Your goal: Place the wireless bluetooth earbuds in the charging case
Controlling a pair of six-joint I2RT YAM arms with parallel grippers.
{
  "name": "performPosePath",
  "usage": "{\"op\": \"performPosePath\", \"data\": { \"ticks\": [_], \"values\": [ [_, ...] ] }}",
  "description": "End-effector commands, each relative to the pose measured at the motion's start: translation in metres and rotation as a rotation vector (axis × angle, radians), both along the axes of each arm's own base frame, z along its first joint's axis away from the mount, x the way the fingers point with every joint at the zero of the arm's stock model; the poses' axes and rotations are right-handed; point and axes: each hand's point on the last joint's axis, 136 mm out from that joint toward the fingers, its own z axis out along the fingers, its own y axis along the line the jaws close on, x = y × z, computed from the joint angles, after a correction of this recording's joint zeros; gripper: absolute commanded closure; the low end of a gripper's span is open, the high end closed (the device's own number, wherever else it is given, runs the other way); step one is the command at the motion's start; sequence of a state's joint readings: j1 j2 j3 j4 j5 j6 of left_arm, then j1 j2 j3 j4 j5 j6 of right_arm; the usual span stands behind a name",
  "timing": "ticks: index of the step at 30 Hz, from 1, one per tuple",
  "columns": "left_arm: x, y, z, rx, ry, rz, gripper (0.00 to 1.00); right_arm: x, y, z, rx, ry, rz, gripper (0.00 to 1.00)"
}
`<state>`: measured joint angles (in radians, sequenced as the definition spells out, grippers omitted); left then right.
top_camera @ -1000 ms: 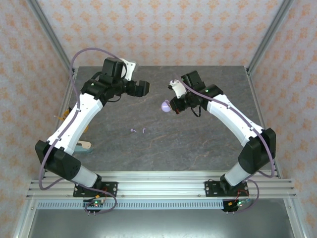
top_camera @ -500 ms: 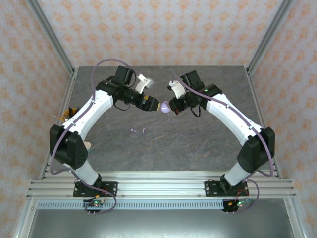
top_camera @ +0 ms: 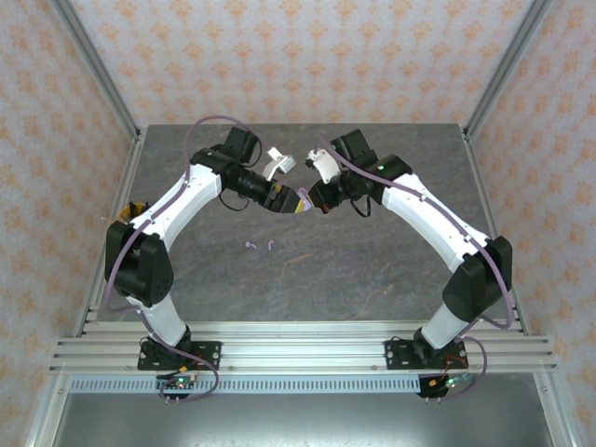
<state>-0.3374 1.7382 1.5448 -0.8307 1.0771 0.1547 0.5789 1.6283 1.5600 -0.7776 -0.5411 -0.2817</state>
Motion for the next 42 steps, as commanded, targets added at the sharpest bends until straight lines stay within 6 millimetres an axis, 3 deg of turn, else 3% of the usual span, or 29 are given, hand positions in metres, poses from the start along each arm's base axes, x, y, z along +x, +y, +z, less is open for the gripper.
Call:
{"op": "performPosePath", "data": {
  "ticks": [1, 11, 26, 35, 42],
  "values": [
    [-0.0088, -0.0018, 0.0120, -0.043, 0.011, -0.048, 0.32, 0.0005, 0.0063, 0.0022, -0.028, -0.015, 0.029, 1.00],
    [-0.0183, -0.0035, 0.0092, -0.067, 0.045, -0.097, 0.52, 0.0018, 0.0100, 0.0015, -0.033, -0.015, 0.039, 1.00],
    [-0.0158, -0.0079, 0.0086, -0.091, 0.069, -0.112, 0.58, -0.0005, 0.0112, 0.0000, -0.023, -0.009, 0.046, 1.00],
    [-0.0167, -0.0090, 0.0086, -0.095, 0.075, -0.119, 0.70, -0.0004, 0.0115, -0.0006, -0.022, -0.010, 0.045, 1.00],
    [-0.0140, -0.0096, 0.0084, -0.094, 0.073, -0.113, 0.69, -0.0018, 0.0118, 0.0031, -0.011, -0.014, 0.048, 1.00]
  ]
}}
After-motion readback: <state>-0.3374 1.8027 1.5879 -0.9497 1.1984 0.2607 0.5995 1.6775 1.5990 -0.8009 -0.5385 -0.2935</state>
